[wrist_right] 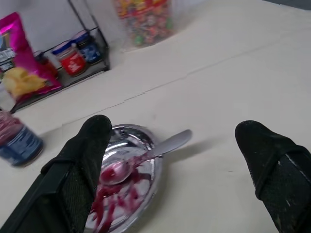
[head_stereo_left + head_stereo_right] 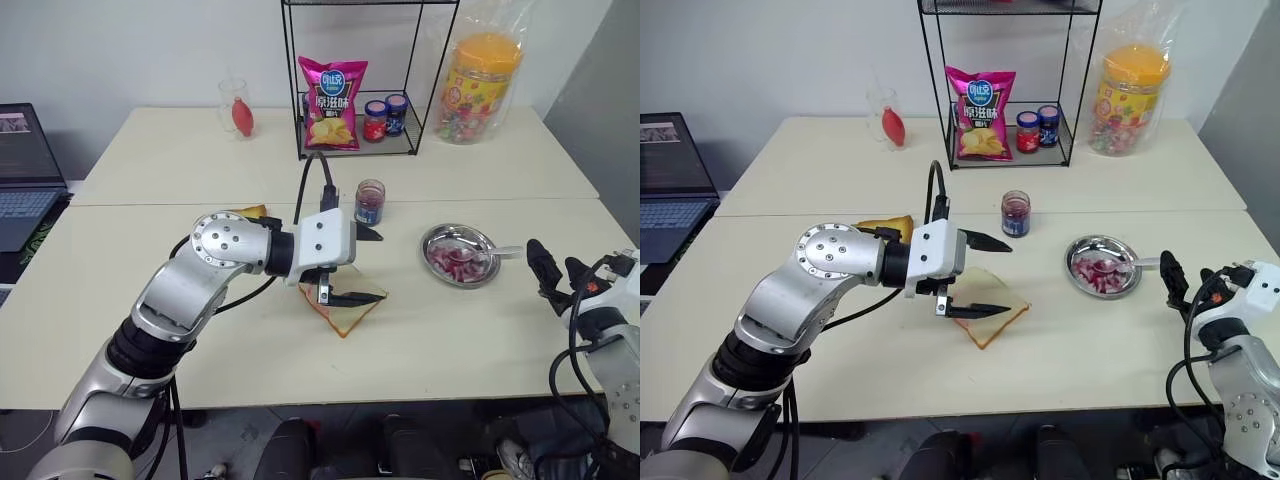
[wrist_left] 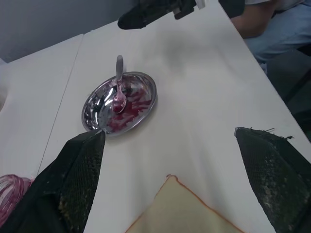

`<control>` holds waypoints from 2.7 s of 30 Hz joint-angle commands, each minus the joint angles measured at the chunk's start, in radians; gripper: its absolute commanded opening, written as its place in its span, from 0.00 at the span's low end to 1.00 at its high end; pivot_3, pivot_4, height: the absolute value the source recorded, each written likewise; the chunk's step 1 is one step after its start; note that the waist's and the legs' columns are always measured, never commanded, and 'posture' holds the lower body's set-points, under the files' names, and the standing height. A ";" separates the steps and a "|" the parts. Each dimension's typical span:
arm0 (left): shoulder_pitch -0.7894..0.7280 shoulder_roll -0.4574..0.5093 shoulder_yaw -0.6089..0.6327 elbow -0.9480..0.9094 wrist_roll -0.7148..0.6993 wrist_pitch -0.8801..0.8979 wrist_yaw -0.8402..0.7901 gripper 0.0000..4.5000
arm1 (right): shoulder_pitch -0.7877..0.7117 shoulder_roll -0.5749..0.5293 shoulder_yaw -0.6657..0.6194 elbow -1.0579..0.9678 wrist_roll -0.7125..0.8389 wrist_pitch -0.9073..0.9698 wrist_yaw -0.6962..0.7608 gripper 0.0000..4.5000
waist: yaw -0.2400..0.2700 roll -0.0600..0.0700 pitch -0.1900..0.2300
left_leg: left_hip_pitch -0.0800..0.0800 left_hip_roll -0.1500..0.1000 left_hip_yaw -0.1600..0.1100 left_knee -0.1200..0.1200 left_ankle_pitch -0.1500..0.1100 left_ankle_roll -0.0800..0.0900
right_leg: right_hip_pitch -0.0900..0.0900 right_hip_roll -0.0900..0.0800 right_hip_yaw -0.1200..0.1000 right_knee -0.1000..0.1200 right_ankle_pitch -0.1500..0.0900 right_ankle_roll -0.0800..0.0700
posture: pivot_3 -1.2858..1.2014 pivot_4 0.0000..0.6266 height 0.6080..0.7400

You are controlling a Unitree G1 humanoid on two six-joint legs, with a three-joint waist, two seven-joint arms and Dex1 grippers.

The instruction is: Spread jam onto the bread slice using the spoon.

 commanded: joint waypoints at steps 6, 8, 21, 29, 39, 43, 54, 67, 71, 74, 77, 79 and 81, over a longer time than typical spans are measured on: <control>-0.023 -0.039 -0.014 -0.023 0.008 0.026 0.010 0.99 | -0.130 -0.026 -0.026 0.215 0.076 0.000 -0.013 1.00 | -0.004 0.000 0.000 | 0.001 0.000 0.007 0.002 0.000 0.000 | -0.004 0.001 0.008 0.006 0.001 0.002 | 0.52 0.24 1.00; -0.014 -0.056 -0.011 -0.030 -0.002 0.045 0.021 0.99 | -0.157 -0.030 -0.018 0.251 0.079 -0.005 -0.004 1.00 | -0.003 0.000 0.000 | 0.001 0.000 0.008 0.002 0.001 0.002 | -0.004 0.001 0.009 0.006 0.002 0.002 | 0.52 0.24 1.00; -0.018 -0.091 -0.038 -0.002 0.028 0.032 0.021 0.99 | -0.309 -0.053 -0.006 0.496 0.075 -0.043 0.052 1.00 | -0.003 0.000 0.000 | 0.001 0.001 0.008 0.002 0.001 0.002 | -0.005 0.002 0.009 0.006 0.002 0.002 | 0.52 0.24 1.00; -0.020 -0.087 -0.034 -0.006 0.034 0.040 0.017 0.99 | -0.349 -0.038 -0.001 0.529 0.086 -0.054 0.055 1.00 | -0.004 0.000 0.000 | 0.001 0.001 0.008 0.002 0.001 0.002 | -0.005 0.002 0.009 0.007 0.002 0.002 | 0.52 0.24 1.00; -0.019 -0.093 -0.038 0.004 0.048 0.029 0.017 1.00 | -0.373 -0.037 0.002 0.560 0.092 -0.040 0.057 0.73 | -0.004 0.000 0.000 | 0.001 0.001 0.009 0.002 0.001 0.002 | -0.005 0.002 0.010 0.007 0.002 0.002 | 0.52 0.24 1.00; -0.019 -0.093 -0.040 0.011 0.055 0.021 0.014 1.00 | -0.388 -0.033 -0.005 0.581 0.107 -0.028 0.047 0.52 | -0.005 0.000 0.000 | 0.001 0.001 0.009 0.002 0.001 0.002 | -0.005 0.002 0.010 0.007 0.002 0.002 | 0.52 0.24 1.00; -0.002 -0.079 -0.021 0.024 0.072 0.015 0.020 1.00 | -0.394 -0.048 -0.015 0.555 0.151 -0.008 0.048 0.01 | -0.005 0.000 0.000 | 0.001 0.001 0.009 0.002 0.001 0.002 | -0.005 0.002 0.010 0.007 0.002 0.002 | 0.52 0.24 1.00; 0.067 -0.041 0.157 -0.050 -0.064 0.205 0.094 1.00 | -0.300 -0.129 0.028 0.243 0.215 0.104 0.048 0.01 | -0.004 0.000 0.000 | 0.000 0.002 0.008 0.002 0.001 0.002 | -0.006 0.003 0.009 0.007 0.002 0.002 | 0.52 0.24 1.00; 0.071 -0.033 0.260 -0.075 -0.135 0.308 0.151 1.00 | -0.287 -0.194 0.068 0.134 0.192 0.114 0.072 0.01 | -0.006 0.000 0.000 | 0.000 0.001 0.008 0.002 0.001 0.002 | -0.006 0.002 0.009 0.007 0.002 0.002 | 0.52 0.24 1.00; 0.091 0.010 0.318 -0.063 -0.120 0.334 0.202 1.00 | -0.362 -0.204 0.106 0.083 0.194 0.100 0.054 0.01 | -0.015 0.000 0.000 | 0.001 0.002 0.009 0.002 0.001 0.002 | -0.006 0.003 0.010 0.007 0.002 0.002 | 0.52 0.24 1.00; 0.130 0.061 0.328 -0.062 -0.108 0.324 0.209 1.00 | -0.475 -0.181 0.196 0.074 0.155 0.064 0.066 0.01 | -0.032 0.000 0.000 | 0.002 0.004 0.009 0.002 0.001 0.002 | -0.006 0.005 0.010 0.008 0.002 0.001 | 0.52 0.24 1.00; 0.144 0.075 0.330 -0.051 -0.098 0.314 0.229 1.00 | -0.542 -0.158 0.258 0.095 0.128 0.047 0.081 0.01 | -0.028 0.000 0.000 | 0.003 0.006 0.010 0.002 0.001 0.002 | -0.006 0.007 0.010 0.009 0.003 0.001 | 0.52 0.24 1.00; 0.151 0.080 0.333 -0.035 -0.092 0.311 0.245 1.00 | -0.605 -0.132 0.316 0.135 0.096 0.027 0.098 0.01 | -0.026 -0.001 0.001 | 0.002 0.008 0.008 0.002 0.001 0.002 | -0.006 0.008 0.009 0.008 0.003 0.001 | 0.52 0.24 1.00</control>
